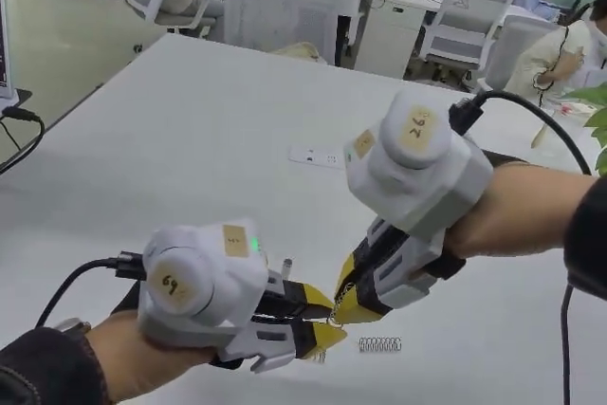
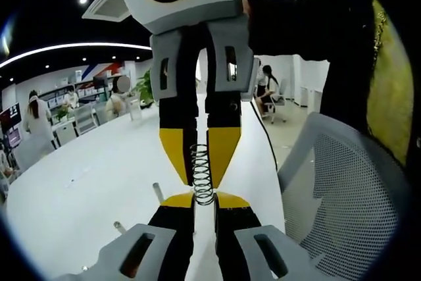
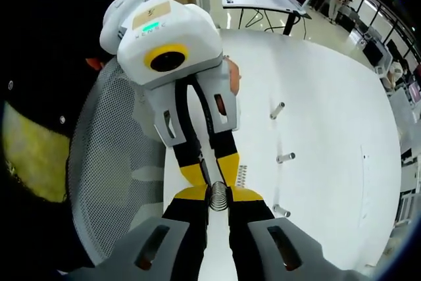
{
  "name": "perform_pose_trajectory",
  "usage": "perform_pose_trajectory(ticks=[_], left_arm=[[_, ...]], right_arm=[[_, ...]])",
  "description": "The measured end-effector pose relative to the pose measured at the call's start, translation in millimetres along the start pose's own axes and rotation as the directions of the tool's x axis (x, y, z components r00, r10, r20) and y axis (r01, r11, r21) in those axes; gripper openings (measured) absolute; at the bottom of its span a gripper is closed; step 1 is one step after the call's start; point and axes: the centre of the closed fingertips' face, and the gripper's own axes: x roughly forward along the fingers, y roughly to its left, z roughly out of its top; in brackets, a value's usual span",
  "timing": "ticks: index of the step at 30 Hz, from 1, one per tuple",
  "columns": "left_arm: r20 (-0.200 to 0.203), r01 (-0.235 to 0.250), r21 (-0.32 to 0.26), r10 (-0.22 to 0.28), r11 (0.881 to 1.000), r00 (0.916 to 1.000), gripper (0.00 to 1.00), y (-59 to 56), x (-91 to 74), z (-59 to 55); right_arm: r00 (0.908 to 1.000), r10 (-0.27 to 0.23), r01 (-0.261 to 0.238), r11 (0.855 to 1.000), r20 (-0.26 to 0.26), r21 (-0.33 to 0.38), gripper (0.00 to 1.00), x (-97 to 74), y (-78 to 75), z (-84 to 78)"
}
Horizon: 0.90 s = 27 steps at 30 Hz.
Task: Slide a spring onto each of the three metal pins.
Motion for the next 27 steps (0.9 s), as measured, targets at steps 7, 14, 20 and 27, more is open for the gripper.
perform_pose_trajectory(ticks=[7, 14, 20, 27], left_arm=[[0.000, 0.005, -0.030, -0.005, 1.000, 1.0000, 0.12, -0.9, -0.5, -1.3], [0.002, -0.004, -0.069, 0.004, 0.998, 1.0000, 0.26, 2.1, -3.8, -4.1], [0.015, -0.012, -0.093, 0.013, 0.996, 0.9998, 0.38, 5.1, -8.5, -2.0], [0.026, -0.025, -0.113, 0.028, 0.993, 0.9993, 0.47, 9.5, -14.6, -0.6]], right_arm=[[0.9999, -0.006, 0.006, 1.000, 0.010, 0.003, 0.08, -2.0, -3.7, 1.4], [0.9998, -0.019, 0.019, 1.000, 0.010, 0.016, 0.08, -6.8, -11.2, -3.0], [0.9994, -0.034, 0.034, 0.999, 0.006, 0.025, 0.08, -10.6, -18.1, -7.0], [0.9987, -0.050, 0.050, 0.998, 0.008, 0.036, 0.08, -16.0, -27.0, -11.6]])
